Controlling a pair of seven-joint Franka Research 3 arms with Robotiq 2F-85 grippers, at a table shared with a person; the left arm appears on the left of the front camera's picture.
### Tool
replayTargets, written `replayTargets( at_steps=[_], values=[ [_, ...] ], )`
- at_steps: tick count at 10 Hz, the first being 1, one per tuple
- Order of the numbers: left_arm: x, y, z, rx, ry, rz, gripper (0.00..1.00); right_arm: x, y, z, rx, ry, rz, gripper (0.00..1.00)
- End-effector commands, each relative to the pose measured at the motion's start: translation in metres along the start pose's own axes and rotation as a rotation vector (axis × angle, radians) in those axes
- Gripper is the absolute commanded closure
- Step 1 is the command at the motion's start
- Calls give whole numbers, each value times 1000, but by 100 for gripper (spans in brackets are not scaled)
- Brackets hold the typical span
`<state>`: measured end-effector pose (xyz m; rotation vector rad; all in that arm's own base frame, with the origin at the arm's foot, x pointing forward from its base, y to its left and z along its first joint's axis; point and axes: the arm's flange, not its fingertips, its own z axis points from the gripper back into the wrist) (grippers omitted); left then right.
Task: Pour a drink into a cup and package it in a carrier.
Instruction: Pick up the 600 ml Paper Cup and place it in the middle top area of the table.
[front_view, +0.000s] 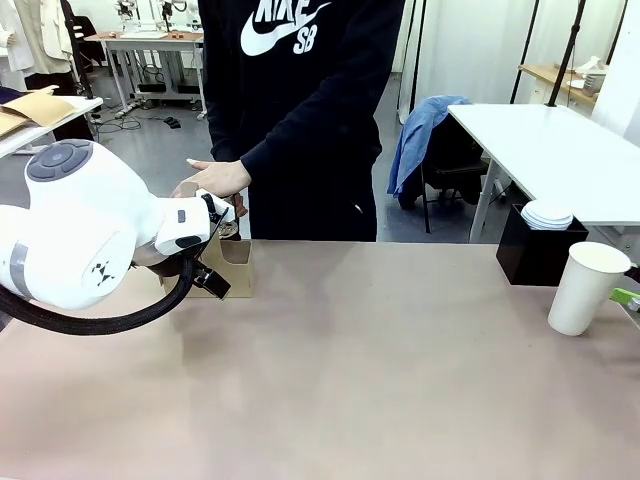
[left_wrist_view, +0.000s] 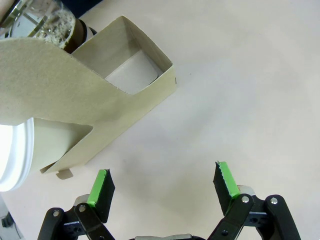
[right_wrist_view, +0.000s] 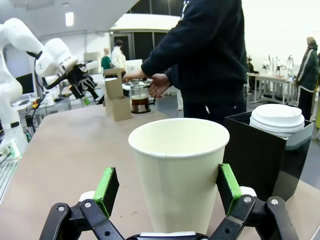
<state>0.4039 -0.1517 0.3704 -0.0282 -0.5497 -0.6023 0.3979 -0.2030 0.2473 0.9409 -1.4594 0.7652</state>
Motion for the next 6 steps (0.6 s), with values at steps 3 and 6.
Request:
replayTargets(
  at_steps=[3,6],
  values=[
    [0,0,0,0,0,0,0,-3,-4,-15,-41,43,12,0],
    [0,0,0,0,0,0,0,-12,-17,-32,-48,58,-16,0]
  ],
)
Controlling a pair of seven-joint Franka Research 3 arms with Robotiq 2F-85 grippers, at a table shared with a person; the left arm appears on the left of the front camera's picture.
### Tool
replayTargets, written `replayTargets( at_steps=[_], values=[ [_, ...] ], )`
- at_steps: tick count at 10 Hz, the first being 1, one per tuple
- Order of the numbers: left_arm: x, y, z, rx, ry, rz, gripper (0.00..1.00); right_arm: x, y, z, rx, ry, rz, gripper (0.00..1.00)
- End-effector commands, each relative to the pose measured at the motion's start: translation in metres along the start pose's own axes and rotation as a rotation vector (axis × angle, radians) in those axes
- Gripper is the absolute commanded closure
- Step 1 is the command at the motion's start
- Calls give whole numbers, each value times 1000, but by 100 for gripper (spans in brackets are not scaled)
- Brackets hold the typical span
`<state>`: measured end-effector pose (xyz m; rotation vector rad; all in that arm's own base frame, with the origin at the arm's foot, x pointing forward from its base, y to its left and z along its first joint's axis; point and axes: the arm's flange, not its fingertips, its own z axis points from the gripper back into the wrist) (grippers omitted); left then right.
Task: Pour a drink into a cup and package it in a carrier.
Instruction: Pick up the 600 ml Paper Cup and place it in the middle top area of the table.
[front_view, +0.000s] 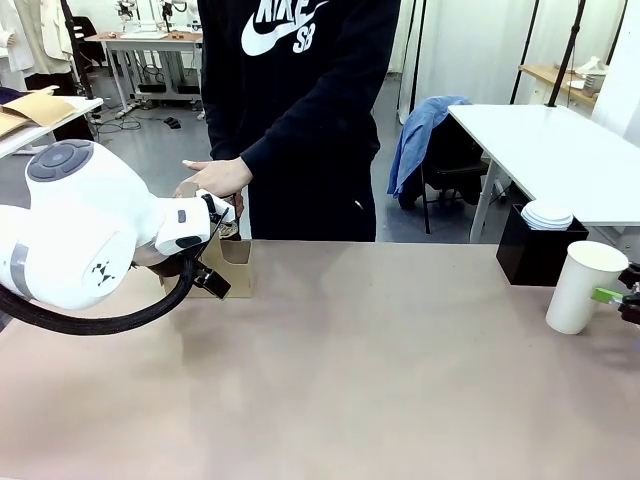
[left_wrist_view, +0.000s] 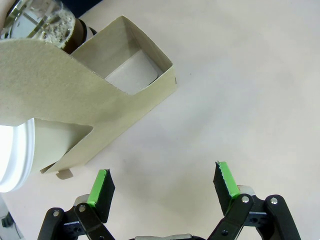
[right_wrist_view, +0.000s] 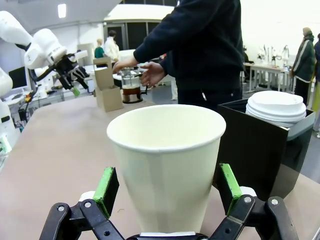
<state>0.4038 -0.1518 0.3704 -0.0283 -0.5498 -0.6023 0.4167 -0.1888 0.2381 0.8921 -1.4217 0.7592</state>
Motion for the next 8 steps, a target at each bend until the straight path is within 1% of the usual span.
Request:
replayTargets(
  at_steps=[1,5,6,7,8],
  values=[
    [0,0,0,0,0,0,0,-3,-12,-19,-17,8,-24,0],
    [0,0,0,0,0,0,0,-8,-17,-34,-19,6,-47,0],
    [0,0,0,0,0,0,0,-9,-19,-34,-11,2,-27,0],
    [0,0,0,0,0,0,0,-9,-19,-32,-9,3,-52,20],
    [0,0,0,0,0,0,0,-8,-18,-26,-12,21,-94,15]
  ],
)
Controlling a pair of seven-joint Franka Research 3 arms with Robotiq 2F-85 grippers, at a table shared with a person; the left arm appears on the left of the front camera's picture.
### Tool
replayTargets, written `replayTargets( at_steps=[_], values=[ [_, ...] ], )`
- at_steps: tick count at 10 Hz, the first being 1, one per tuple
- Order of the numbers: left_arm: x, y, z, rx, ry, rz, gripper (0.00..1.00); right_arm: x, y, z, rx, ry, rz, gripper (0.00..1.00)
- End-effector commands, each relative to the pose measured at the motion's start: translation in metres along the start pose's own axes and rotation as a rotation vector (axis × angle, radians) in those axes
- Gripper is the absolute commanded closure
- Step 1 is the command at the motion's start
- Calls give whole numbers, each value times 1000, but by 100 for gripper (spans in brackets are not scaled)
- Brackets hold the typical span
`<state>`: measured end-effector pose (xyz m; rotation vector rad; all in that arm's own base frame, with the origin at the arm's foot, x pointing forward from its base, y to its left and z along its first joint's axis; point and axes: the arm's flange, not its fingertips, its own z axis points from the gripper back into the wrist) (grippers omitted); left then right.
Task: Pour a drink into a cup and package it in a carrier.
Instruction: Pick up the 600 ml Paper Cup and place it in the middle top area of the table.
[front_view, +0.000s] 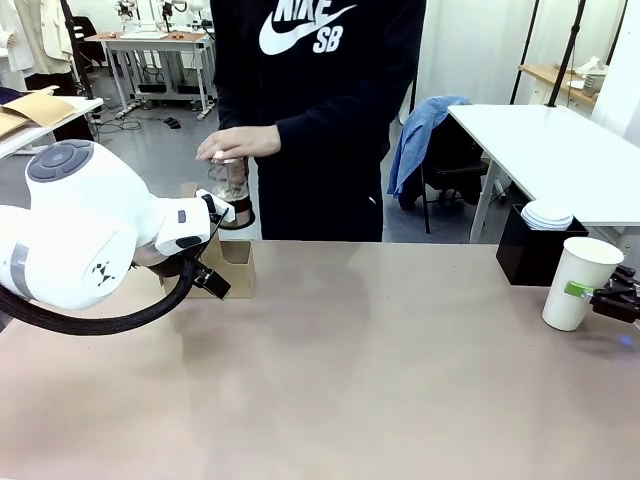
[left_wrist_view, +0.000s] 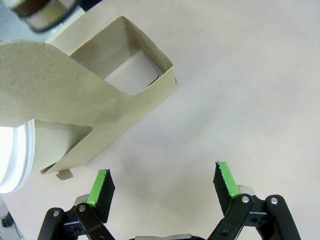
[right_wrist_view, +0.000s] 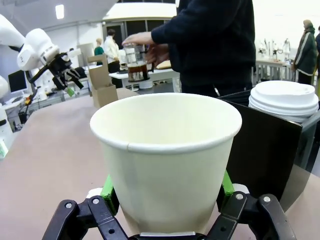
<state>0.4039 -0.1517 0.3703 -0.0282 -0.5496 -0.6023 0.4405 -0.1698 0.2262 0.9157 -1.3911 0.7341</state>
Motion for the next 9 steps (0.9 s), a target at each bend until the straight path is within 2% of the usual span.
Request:
replayTargets(
  at_steps=[1,4,6,9],
  values=[
    [0,0,0,0,0,0,0,0,0,-1,3,-2,19,15],
    [0,0,0,0,0,0,0,0,0,0,0,0,1,15],
    [0,0,0,0,0,0,0,26,29,-7,-92,-32,45,14],
    [0,0,0,0,0,0,0,66,78,-45,-182,-53,58,14]
  ],
)
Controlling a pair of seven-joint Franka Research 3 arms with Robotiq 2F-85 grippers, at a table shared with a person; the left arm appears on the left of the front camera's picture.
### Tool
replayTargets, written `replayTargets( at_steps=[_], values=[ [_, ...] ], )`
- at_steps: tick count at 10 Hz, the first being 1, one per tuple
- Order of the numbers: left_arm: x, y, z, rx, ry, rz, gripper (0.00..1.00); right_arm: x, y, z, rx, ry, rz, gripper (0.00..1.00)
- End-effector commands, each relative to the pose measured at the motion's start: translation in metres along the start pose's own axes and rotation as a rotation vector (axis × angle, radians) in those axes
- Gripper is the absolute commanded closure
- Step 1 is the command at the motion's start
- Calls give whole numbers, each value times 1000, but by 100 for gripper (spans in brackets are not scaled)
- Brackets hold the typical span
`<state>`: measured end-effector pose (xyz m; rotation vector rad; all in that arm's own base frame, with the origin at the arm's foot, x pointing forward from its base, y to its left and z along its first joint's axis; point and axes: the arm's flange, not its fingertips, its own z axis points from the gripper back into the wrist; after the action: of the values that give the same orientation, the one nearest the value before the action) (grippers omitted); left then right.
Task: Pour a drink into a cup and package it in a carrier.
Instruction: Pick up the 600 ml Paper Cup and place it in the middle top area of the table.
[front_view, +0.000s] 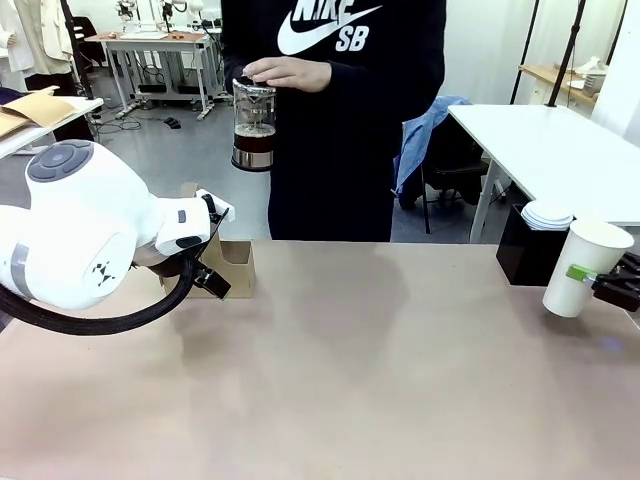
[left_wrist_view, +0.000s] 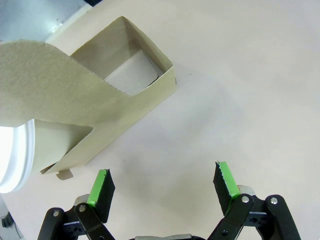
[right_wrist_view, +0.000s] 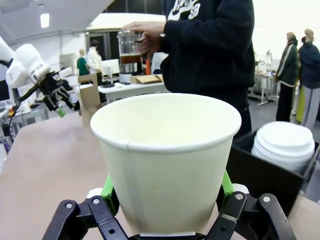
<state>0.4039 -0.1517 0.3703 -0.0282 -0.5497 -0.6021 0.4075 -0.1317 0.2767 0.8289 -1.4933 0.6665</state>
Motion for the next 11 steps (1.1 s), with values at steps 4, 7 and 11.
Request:
replayTargets(
  at_steps=[4,7,11],
  values=[
    [0,0,0,0,0,0,0,49,54,-136,-23,10,52,14],
    [0,0,0,0,0,0,0,45,55,-208,-118,-24,65,14],
    [0,0,0,0,0,0,0,26,38,-273,-139,25,73,14]
  ],
)
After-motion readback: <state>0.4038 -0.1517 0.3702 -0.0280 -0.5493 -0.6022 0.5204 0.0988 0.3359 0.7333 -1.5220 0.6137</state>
